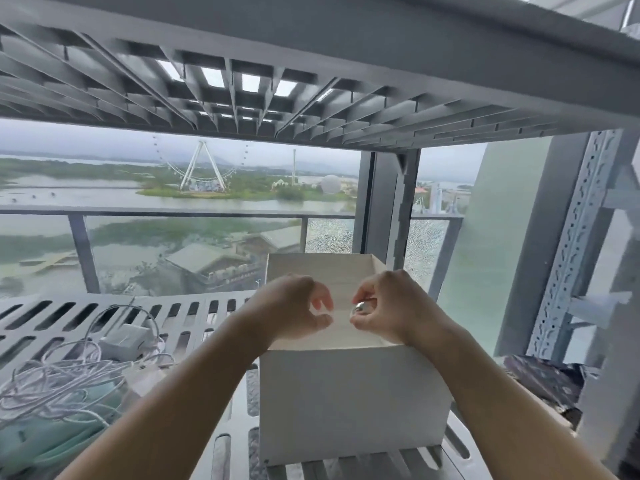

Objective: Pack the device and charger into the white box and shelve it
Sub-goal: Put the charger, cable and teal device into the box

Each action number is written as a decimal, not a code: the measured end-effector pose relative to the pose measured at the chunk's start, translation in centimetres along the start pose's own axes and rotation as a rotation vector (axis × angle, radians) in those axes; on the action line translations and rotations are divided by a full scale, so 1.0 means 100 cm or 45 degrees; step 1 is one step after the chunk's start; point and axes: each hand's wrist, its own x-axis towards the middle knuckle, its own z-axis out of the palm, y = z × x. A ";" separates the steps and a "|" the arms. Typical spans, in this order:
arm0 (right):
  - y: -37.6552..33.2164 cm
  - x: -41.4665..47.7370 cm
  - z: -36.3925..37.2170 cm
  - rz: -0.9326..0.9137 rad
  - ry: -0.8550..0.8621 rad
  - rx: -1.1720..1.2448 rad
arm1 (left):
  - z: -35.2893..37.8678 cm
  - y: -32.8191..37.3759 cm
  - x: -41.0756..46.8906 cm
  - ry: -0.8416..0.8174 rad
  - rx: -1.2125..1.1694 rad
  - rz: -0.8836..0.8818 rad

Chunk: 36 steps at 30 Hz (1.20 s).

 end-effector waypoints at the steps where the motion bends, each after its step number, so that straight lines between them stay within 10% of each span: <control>1: 0.000 0.001 0.000 0.017 -0.026 -0.007 | 0.000 0.001 0.000 -0.028 0.017 0.008; 13: 0.004 0.003 0.001 0.202 -0.615 -0.195 | -0.002 0.000 0.000 -0.021 -0.053 0.070; 26: -0.050 0.011 -0.004 -0.247 0.152 0.146 | -0.037 -0.045 -0.049 0.362 -0.228 0.023; 36: -0.172 0.013 0.043 -0.617 0.166 0.251 | -0.042 -0.131 -0.127 0.176 0.019 -0.270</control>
